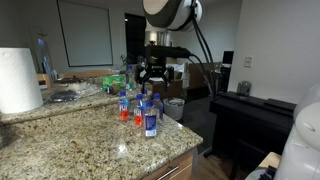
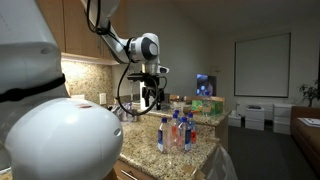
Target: Put the bottles in the plastic bag on the right
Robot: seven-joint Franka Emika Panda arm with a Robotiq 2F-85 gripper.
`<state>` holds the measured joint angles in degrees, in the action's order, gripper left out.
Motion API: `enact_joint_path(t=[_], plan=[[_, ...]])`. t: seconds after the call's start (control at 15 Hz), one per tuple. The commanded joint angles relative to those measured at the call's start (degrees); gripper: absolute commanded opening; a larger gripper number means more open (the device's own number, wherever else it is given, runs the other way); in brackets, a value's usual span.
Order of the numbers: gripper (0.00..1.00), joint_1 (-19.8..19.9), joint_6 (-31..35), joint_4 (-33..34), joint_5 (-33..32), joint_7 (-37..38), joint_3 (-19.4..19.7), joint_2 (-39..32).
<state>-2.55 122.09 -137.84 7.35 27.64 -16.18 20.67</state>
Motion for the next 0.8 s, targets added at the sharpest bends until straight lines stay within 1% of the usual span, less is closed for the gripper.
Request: enact_joint_path(t=[0.0, 0.33, 0.53, 0.73], plan=[[1.00, -0.22, 1.64, 1.73, -1.39, 1.20, 1.31, -3.24], [1.00, -0.69, 6.33, 3.42, -0.66, 1.43, 2.44, -8.27], [1.00, -0.77, 9.23, 3.92, -1.70, 2.36, 2.63, -11.37], [1.00, -0.70, 10.63, 4.62, -2.96, 2.88, 3.28, -13.92]])
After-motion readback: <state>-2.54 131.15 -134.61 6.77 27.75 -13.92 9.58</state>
